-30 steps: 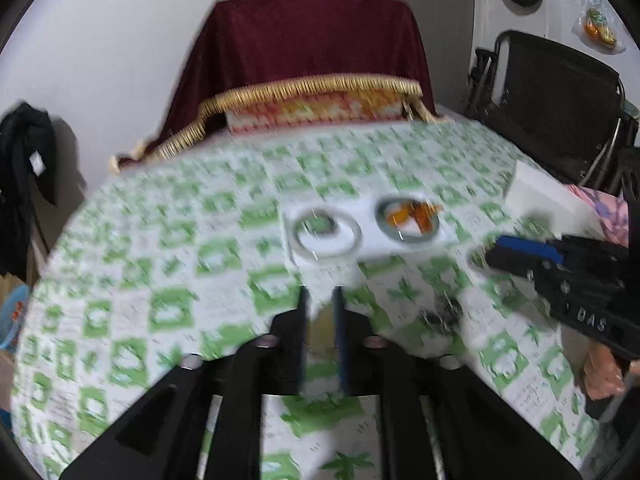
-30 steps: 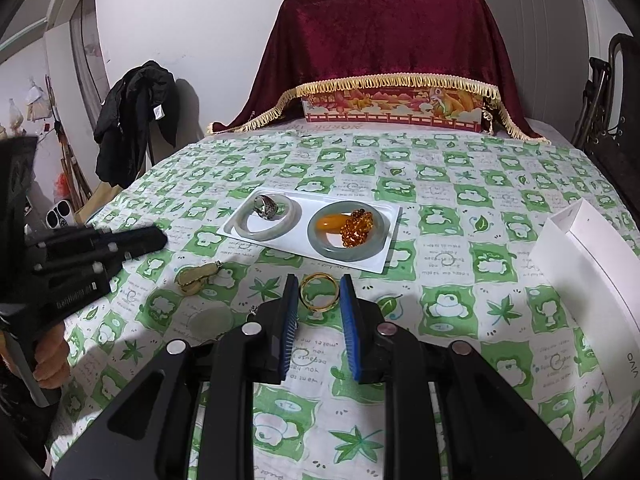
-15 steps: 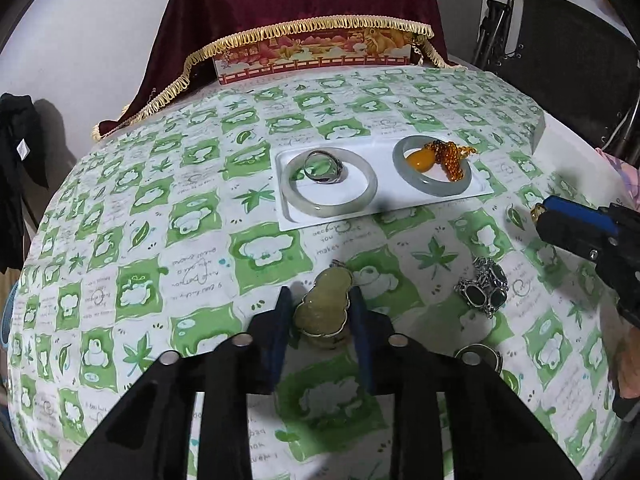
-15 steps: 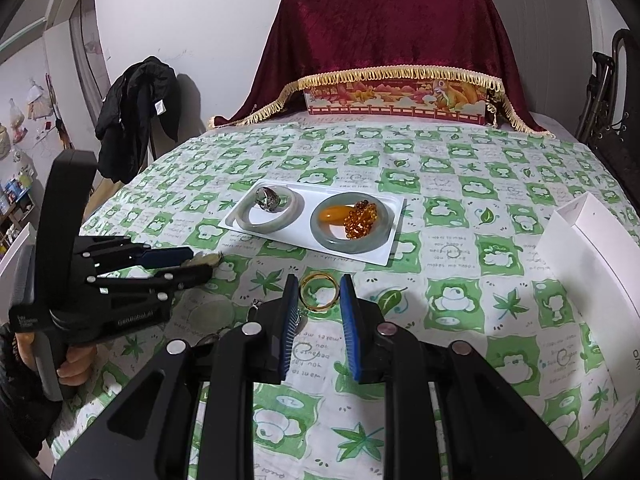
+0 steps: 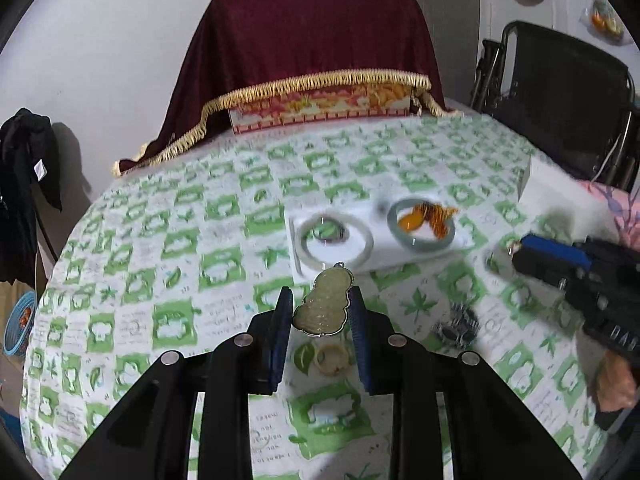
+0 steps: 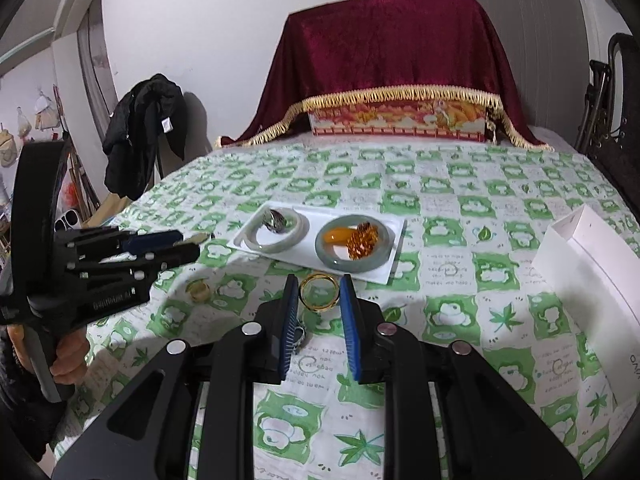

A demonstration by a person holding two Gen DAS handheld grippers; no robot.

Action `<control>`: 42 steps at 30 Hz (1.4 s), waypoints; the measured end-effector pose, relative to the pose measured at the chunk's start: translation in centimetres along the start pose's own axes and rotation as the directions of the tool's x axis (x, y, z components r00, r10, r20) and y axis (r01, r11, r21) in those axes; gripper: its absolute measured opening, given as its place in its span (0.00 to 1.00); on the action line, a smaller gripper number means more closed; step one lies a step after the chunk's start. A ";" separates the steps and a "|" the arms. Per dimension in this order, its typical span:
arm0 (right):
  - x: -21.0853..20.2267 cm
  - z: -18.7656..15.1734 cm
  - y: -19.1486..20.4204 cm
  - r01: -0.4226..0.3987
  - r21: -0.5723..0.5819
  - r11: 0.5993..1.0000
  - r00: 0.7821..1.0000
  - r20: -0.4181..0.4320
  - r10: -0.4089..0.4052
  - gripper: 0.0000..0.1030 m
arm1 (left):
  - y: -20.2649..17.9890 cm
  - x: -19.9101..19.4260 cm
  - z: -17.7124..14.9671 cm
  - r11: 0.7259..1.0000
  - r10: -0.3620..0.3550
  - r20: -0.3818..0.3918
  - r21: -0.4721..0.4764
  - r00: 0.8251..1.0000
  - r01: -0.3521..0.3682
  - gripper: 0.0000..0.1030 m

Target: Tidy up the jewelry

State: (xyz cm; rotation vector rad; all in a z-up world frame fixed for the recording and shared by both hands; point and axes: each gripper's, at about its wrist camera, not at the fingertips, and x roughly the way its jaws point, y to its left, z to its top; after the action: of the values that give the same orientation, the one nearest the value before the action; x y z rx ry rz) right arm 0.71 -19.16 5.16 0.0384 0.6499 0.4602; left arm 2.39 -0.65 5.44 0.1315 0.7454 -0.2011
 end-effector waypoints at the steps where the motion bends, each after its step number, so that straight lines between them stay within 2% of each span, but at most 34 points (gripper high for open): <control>1: 0.0 0.0 0.0 0.004 -0.002 1.000 1.000 0.001 -0.004 0.20 | 0.0 -0.1 0.4 1.000 0.000 0.008 -0.001 1.000 0.000 0.28; 5: 0.3 0.4 -0.3 0.015 0.012 1.000 1.000 0.003 -0.015 0.20 | 0.3 0.2 2.4 1.000 -0.004 0.030 -0.006 1.000 0.004 0.28; 12: 2.5 4.2 -0.7 0.019 0.006 1.000 0.999 0.039 -0.020 0.20 | 0.0 2.3 4.8 1.000 -0.006 0.041 -0.011 0.999 0.007 0.28; 24: 8.2 4.3 -1.4 0.064 -0.030 0.998 0.996 -0.064 -0.066 0.20 | -0.7 7.6 4.4 1.000 0.010 -0.053 0.022 0.999 -0.009 0.28; 31: 8.3 4.3 -2.9 0.051 0.040 0.998 0.997 -0.065 -0.048 0.20 | -1.0 8.1 4.0 0.999 0.020 -0.061 0.045 0.998 -0.018 0.29; 37: 7.2 4.3 -3.1 0.046 0.037 0.998 0.999 -0.015 -0.045 0.20 | -0.6 7.2 4.0 0.999 0.020 -0.037 0.025 0.999 -0.019 0.44; 42: 6.5 4.3 -4.8 0.043 0.119 0.992 0.999 0.007 -0.044 0.21 | 0.7 6.0 3.8 0.999 0.043 -0.011 -0.028 0.999 -0.043 0.67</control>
State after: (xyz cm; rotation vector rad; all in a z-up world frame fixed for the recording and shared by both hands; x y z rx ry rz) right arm 9.76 -20.21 4.01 0.1385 0.6672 0.3786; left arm 9.36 -1.52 4.19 0.1221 0.7543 -0.1490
